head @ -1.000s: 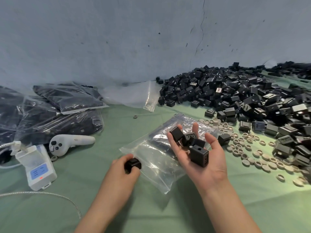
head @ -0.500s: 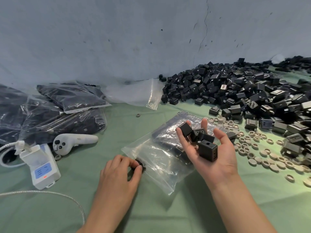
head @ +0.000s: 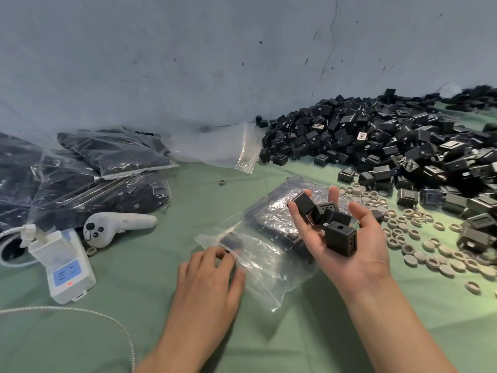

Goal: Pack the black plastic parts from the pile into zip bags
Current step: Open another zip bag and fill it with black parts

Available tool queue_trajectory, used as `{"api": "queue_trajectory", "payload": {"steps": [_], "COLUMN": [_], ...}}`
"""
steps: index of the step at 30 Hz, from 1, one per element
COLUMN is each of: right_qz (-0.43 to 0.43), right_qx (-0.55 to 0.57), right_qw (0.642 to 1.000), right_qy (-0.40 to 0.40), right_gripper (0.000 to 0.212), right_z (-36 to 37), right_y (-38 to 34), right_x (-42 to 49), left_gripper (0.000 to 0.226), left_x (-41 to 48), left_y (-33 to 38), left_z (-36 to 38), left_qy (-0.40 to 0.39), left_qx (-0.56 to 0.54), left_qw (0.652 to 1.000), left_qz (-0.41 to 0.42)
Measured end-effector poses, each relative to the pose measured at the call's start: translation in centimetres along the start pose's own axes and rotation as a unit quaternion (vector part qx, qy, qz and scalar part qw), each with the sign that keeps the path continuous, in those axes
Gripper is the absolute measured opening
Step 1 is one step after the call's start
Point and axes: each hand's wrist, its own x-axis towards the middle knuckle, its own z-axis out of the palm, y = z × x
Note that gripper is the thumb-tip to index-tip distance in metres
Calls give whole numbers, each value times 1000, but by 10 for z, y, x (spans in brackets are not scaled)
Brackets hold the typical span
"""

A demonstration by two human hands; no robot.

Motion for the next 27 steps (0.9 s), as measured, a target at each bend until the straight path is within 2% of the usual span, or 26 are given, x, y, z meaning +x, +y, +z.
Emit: {"api": "queue_trajectory", "payload": {"steps": [3, 7, 9, 13, 19, 21, 23, 24, 26, 27], "right_qz": [-3, -3, -1, -4, -2, 2, 13, 21, 36, 43], "right_qx": [-3, -5, -5, -4, -18, -17, -15, -12, -4, -3], "right_qw": [1000, 1000, 1000, 1000, 1000, 1000, 1000, 1000, 999, 999], "right_qy": [3, 7, 10, 15, 9, 12, 15, 17, 17, 16], "right_gripper": [25, 25, 24, 24, 26, 26, 26, 25, 25, 24], "right_z": [2, 2, 3, 4, 7, 8, 9, 9, 9, 10], "right_y": [0, 0, 0, -2, -1, 2, 6, 8, 11, 13], "right_x": [1, 3, 5, 9, 18, 20, 20, 20, 19, 18], "left_gripper": [65, 64, 72, 56, 57, 47, 27, 22, 23, 23], "left_x": [7, 18, 24, 38, 45, 42, 35, 31, 27, 27], "left_y": [0, 0, 0, -1, -1, 0, 1, 3, 6, 10], "left_z": [5, 13, 16, 25, 27, 18, 1, -9, -24, -29], "left_qy": [-28, -42, -46, -33, -35, -37, 7, 59, 173, 220], "left_qx": [32, 64, 84, 68, 61, 37, -4, -33, -131, -173], "left_qw": [999, 997, 995, 997, 997, 999, 1000, 996, 970, 955], "left_qz": [3, 8, 14, 13, 0, -2, -27, -55, -107, -100]}}
